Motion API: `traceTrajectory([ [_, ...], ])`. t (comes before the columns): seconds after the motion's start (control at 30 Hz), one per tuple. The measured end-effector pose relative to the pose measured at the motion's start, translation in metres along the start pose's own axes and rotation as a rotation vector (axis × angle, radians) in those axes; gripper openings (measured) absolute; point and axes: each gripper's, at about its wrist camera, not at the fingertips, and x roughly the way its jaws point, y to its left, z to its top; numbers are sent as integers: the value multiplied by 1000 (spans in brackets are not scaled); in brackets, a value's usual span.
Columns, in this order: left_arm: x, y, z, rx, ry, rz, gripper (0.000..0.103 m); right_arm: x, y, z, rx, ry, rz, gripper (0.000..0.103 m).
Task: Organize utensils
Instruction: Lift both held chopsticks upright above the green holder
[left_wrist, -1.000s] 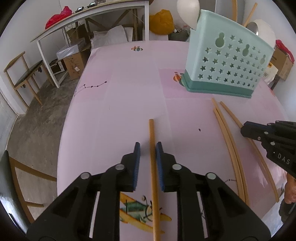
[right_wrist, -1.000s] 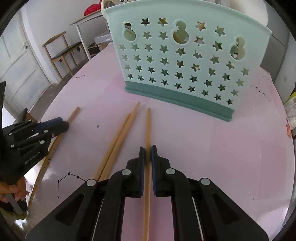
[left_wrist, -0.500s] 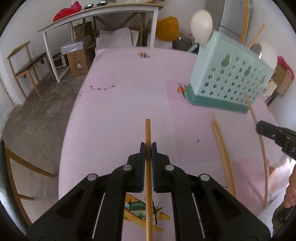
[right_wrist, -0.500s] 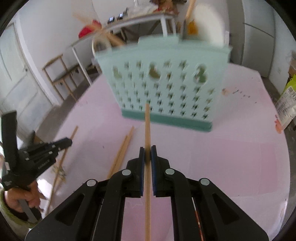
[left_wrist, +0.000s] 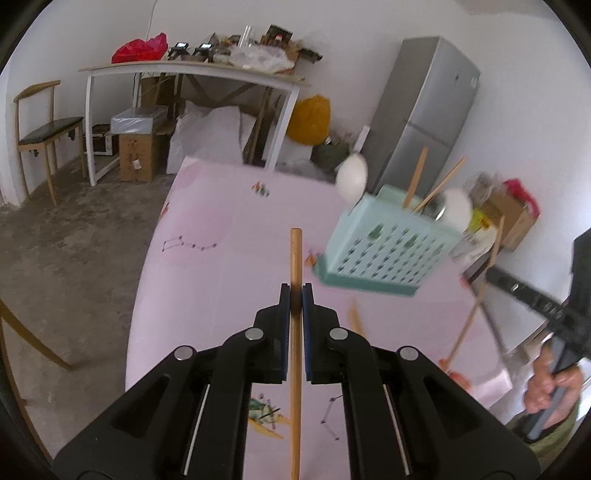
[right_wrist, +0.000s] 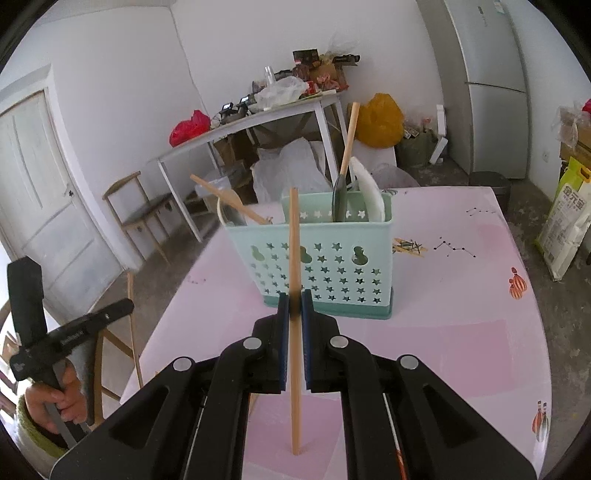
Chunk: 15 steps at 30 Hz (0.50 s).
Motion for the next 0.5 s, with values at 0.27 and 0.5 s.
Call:
traceTrajectory([
  [0.27, -20, -22, 41, 0, -113, -142, 5, -12, -5, -3, 9, -26, -7, 7],
  [0.5, -27, -64, 98, 42, -234, -306, 5, -14, -11, -4, 21, -33, -14, 7],
])
